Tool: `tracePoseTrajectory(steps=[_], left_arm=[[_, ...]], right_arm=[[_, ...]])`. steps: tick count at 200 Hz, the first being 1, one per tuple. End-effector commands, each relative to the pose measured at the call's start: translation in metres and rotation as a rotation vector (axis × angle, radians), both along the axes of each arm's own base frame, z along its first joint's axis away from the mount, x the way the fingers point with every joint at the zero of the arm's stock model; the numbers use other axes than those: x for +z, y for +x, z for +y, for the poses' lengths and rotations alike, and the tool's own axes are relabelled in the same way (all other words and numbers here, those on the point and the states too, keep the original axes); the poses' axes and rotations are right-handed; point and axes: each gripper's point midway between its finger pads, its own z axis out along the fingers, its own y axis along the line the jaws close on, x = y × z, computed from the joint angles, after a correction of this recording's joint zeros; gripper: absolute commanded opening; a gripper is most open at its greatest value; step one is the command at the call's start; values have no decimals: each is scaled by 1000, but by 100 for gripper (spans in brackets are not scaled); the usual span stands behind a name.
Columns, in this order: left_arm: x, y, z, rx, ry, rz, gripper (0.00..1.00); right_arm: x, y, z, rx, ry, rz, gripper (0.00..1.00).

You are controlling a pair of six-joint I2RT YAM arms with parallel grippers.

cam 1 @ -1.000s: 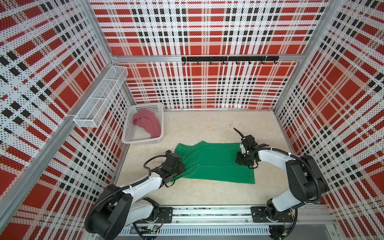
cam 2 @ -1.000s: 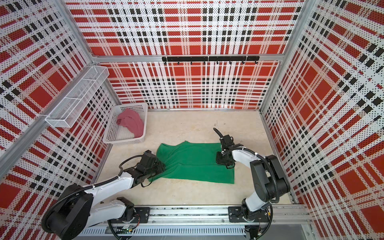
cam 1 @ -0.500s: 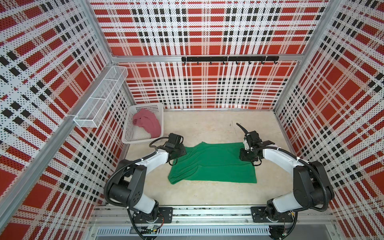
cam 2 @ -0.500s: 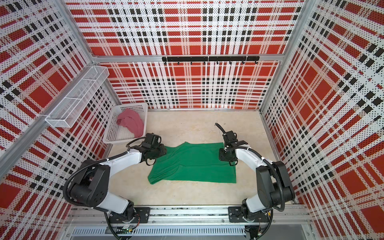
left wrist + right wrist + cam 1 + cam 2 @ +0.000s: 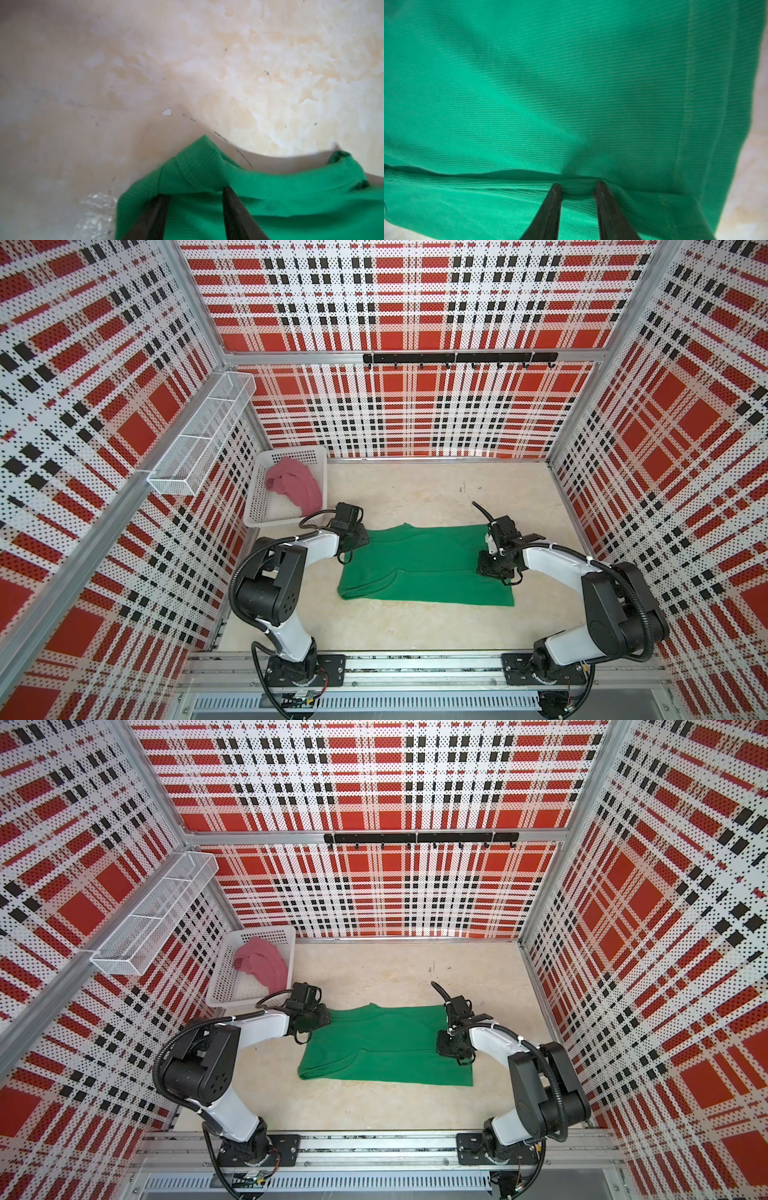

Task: Fold and stack the tank tops

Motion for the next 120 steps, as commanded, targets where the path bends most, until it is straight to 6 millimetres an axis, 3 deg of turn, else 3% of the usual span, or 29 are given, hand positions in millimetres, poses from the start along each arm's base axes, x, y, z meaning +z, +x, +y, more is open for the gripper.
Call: tracePoseTrajectory(steps=[1, 19, 32, 46, 60, 92, 120], left_arm=[[12, 8, 10, -5, 70, -5, 49], [41, 19, 4, -31, 86, -58, 52], [66, 28, -10, -71, 98, -111, 54], [89, 40, -35, -140, 95, -165, 54], [100, 50, -68, -226, 82, -191, 54], [82, 64, -130, -434, 121, -164, 52], [56, 68, -153, -468, 98, -105, 48]], right_arm=[[7, 7, -10, 12, -48, -15, 34], [40, 28, -5, 52, -16, -105, 39], [59, 44, -13, 61, -25, -159, 42], [72, 62, -29, 48, -42, -212, 47], [79, 78, -41, 44, -52, -246, 49], [84, 111, -56, 43, -58, -289, 49], [84, 131, -68, -5, -47, -306, 48]])
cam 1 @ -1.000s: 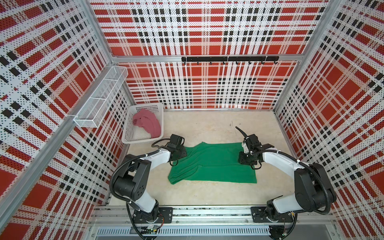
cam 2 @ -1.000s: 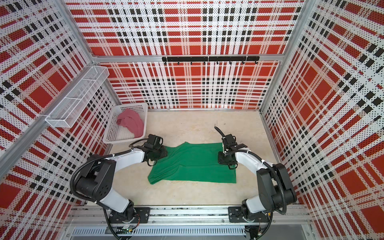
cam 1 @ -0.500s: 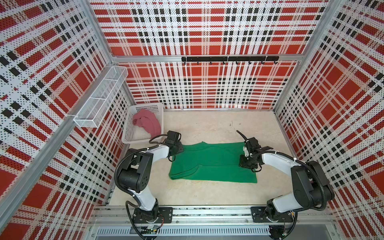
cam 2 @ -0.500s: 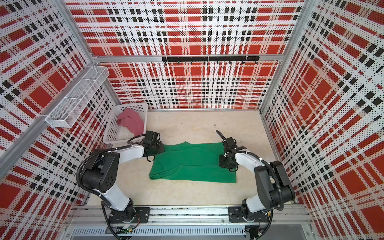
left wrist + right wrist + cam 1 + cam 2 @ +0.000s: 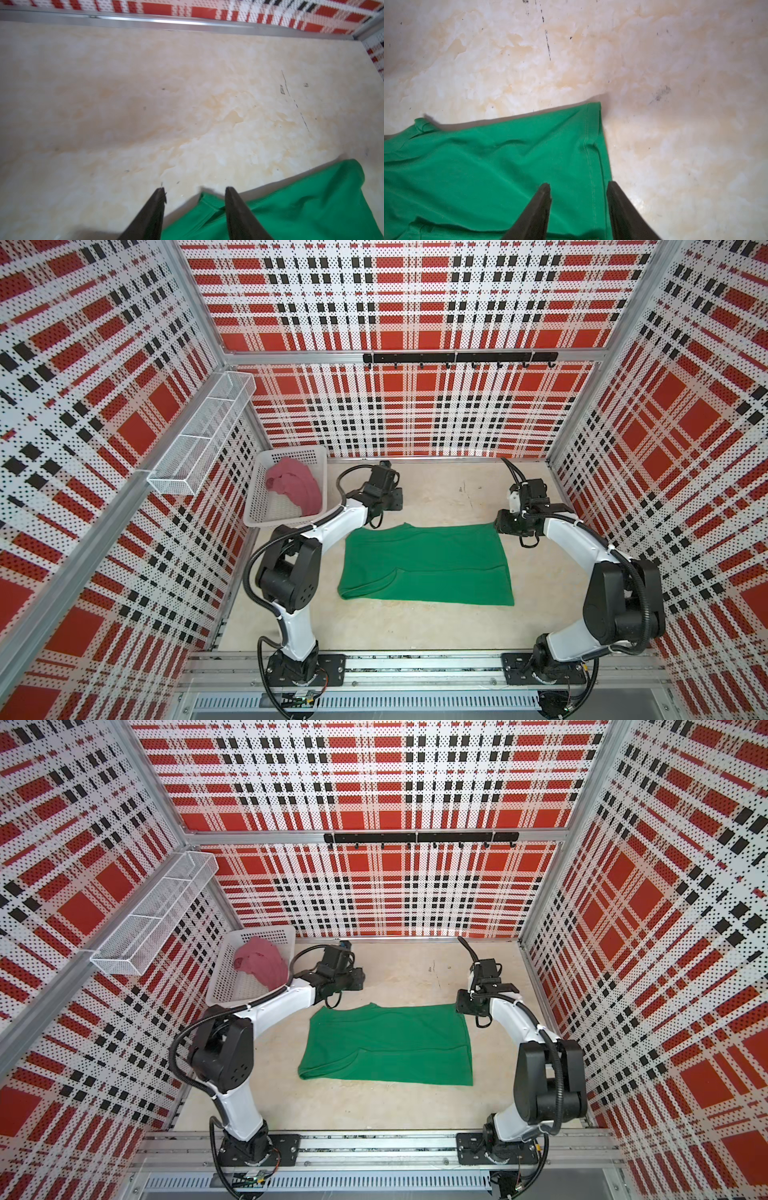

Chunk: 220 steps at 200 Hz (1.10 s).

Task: Fold and stack the tank tops

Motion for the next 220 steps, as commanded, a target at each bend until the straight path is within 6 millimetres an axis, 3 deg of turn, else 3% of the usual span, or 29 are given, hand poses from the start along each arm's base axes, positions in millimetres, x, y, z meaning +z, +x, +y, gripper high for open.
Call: tracePoseTrajectory(steps=[1, 63, 129, 193, 220], left_arm=[[-49, -13, -6, -59, 64, 135, 48], [-89, -28, -11, -47, 21, 237, 48], [-108, -44, -8, -46, 29, 283, 42], [-96, -28, -12, -35, 8, 245, 40], [-93, -23, -17, -40, 0, 236, 40]], right_arm=[[-1, 16, -6, 10, 1, -22, 48], [-18, 27, -3, -15, 38, -17, 48], [-23, 42, -25, -80, -27, -28, 48], [-37, 64, -33, -67, -89, 11, 48], [-49, 68, -23, -45, -43, 38, 47]])
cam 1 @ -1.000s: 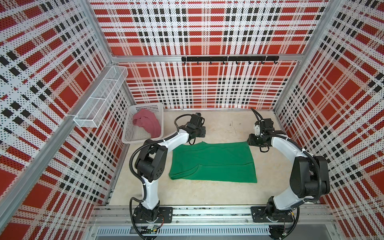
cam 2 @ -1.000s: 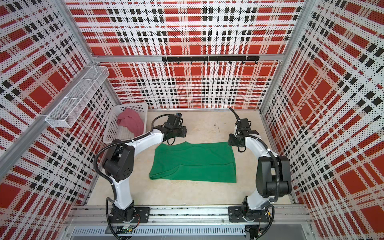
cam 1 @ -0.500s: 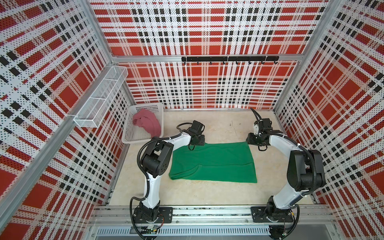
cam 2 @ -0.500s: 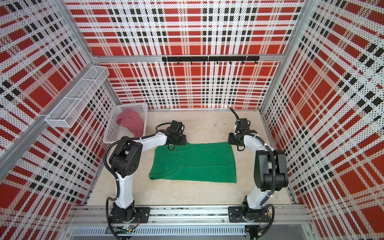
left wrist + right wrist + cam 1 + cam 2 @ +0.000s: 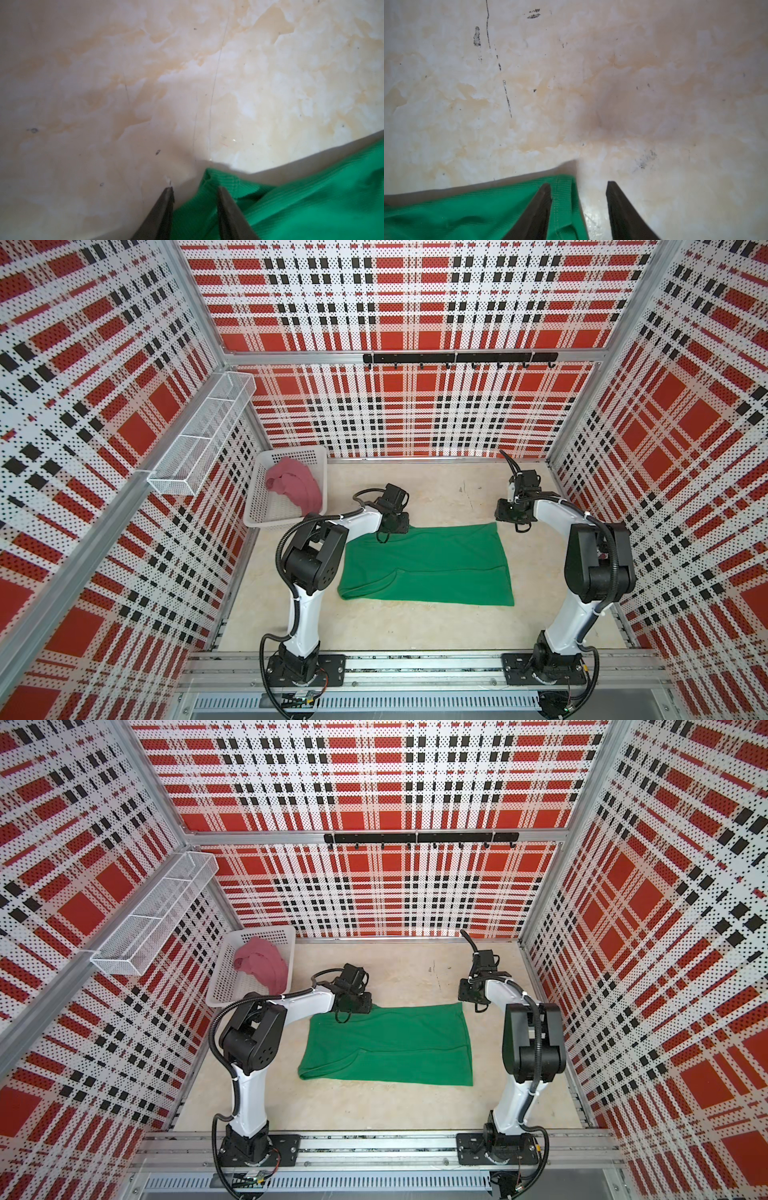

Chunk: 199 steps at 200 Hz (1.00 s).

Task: Fold and stack the tank tops

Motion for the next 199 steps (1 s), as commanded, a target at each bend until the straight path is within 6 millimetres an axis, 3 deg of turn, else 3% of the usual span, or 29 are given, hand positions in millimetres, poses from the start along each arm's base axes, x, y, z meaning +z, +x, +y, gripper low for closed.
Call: tracePoseTrajectory(steps=[1, 71, 155, 171, 199], left_arm=[[5, 10, -9, -8, -28, -17, 40], [-10, 10, -19, -25, -27, 3, 36], [-20, 9, -19, -30, -32, 24, 18], [-19, 11, -16, -1, -47, 32, 10], [-9, 16, -14, 7, -52, 7, 0]], right_arm=[[-11, 1, 2, 20, 15, 35, 47], [-43, -11, 22, 61, 50, 108, 46], [-49, -18, 26, 61, 58, 132, 37], [-50, -18, 24, 55, 51, 135, 34], [-44, -13, 25, 56, 51, 114, 19]])
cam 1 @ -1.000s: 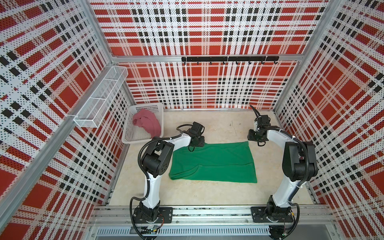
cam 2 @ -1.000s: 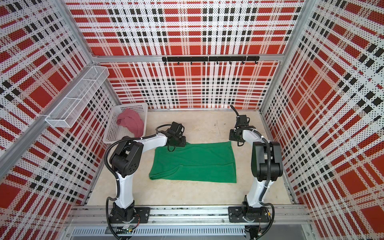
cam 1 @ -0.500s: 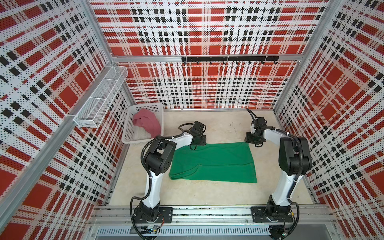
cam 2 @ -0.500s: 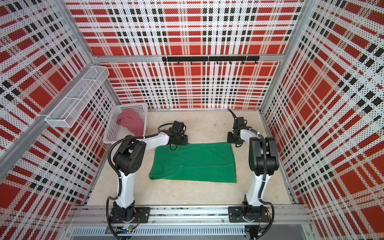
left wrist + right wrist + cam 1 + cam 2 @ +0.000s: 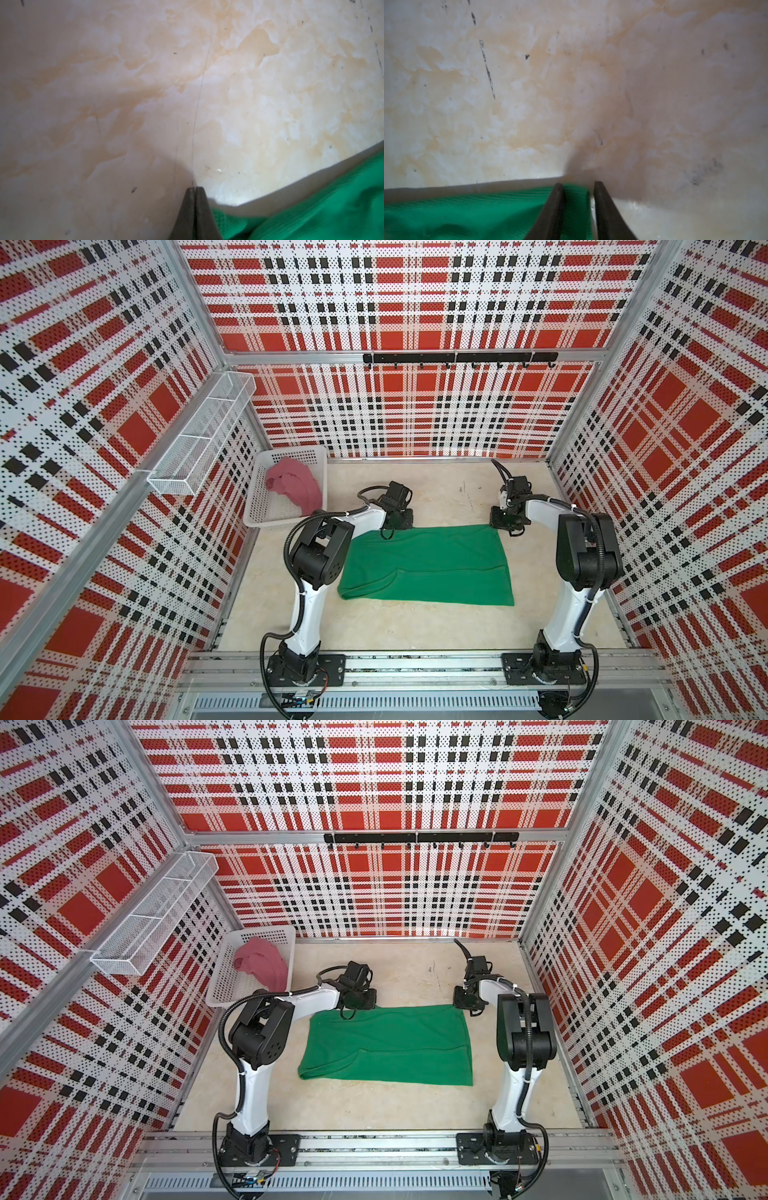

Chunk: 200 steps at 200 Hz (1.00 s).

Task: Fold and stack the tank tops

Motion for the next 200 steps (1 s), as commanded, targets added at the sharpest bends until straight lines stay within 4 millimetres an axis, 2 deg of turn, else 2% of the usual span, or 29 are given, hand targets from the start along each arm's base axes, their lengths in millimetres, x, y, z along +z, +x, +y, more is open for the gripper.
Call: tracePoseTrajectory(steps=[1, 28, 60, 112, 169, 200], left_arm=[[-2, 1, 3, 8, -7, 13, 0], [5, 3, -1, -9, -87, 23, 0], [17, 7, 6, 9, -104, -3, 0], [43, 10, 13, 28, -112, -76, 0], [60, 9, 18, 41, -93, -137, 0], [63, -4, 21, 43, -44, -158, 0]], right_arm=[[-2, -1, 3, 7, -4, 6, 19], [8, 7, 10, 44, 15, -10, 0], [16, 15, 11, 73, 10, -24, 0], [45, 21, 12, 117, -8, -83, 0], [54, 2, 11, 163, -33, -111, 0], [61, -13, 14, 199, -51, -149, 0]])
